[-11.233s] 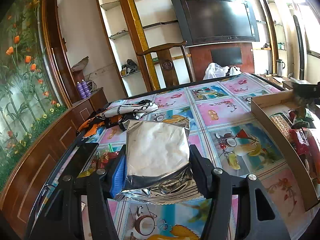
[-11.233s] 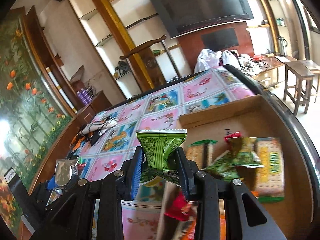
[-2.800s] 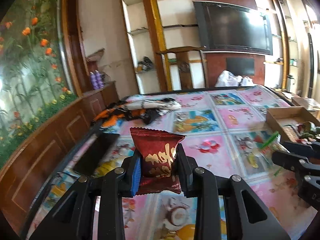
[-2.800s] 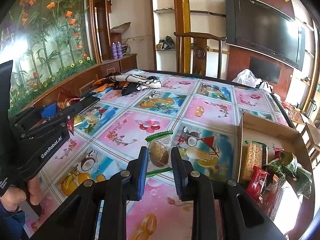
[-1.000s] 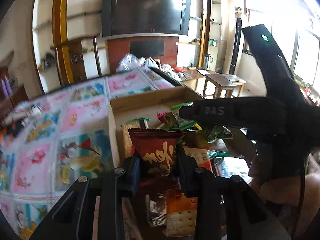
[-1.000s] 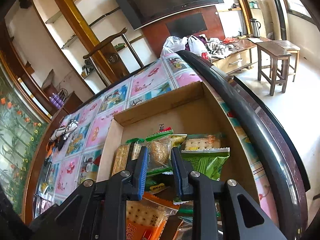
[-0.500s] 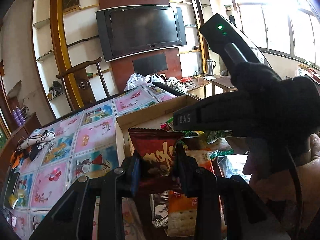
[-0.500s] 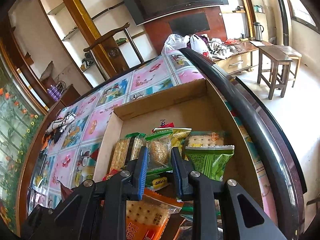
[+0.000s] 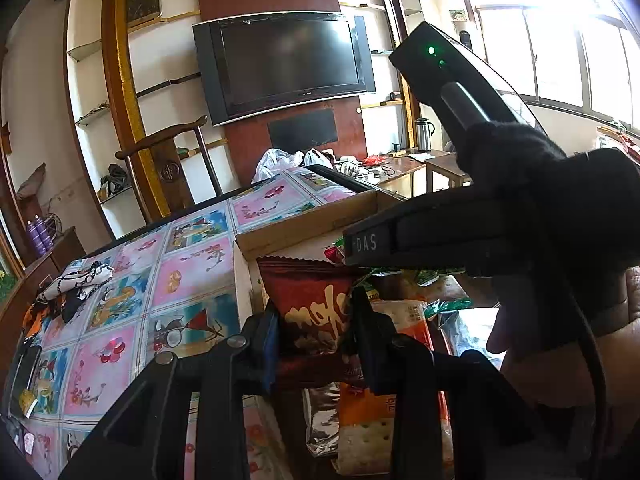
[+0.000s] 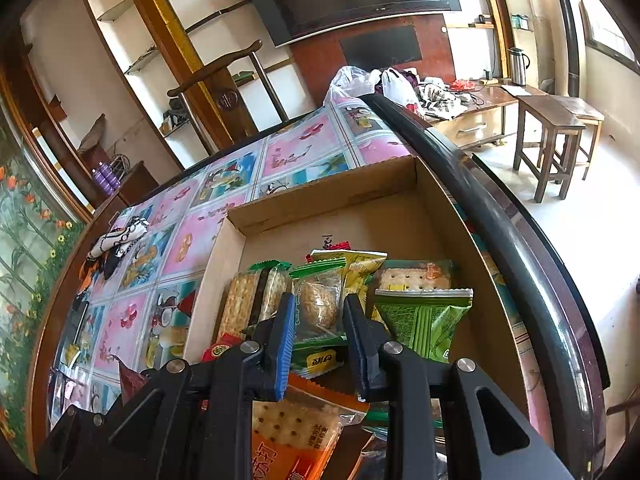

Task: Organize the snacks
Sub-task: 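Lower both snacks into the tray and open both grippers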

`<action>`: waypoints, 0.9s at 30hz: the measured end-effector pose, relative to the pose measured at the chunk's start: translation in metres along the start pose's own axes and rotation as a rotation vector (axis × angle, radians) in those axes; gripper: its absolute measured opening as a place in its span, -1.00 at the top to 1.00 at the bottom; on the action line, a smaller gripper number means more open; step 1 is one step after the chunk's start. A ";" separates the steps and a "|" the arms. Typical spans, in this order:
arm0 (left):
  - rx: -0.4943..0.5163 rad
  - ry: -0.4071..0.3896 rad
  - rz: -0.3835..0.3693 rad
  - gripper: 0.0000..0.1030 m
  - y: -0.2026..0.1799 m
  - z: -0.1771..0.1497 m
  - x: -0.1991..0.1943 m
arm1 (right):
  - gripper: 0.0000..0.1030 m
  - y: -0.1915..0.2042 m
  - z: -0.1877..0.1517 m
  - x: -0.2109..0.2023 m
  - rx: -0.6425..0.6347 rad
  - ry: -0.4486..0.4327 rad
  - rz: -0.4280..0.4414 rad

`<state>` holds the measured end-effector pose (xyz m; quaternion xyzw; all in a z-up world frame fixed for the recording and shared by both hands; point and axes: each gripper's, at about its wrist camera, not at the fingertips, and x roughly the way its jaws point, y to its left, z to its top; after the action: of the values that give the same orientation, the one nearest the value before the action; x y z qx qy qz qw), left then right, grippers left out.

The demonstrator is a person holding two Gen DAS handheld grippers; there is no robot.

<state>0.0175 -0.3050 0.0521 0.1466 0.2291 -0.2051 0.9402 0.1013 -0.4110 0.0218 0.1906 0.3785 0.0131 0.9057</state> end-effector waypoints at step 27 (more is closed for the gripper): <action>0.000 -0.036 0.015 0.04 0.001 0.002 -0.006 | -0.05 0.013 0.002 -0.021 -0.036 -0.088 -0.011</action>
<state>0.0138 -0.3029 0.0567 0.1443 0.2113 -0.2008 0.9456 0.0893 -0.4036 0.0422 0.1728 0.3389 0.0066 0.9248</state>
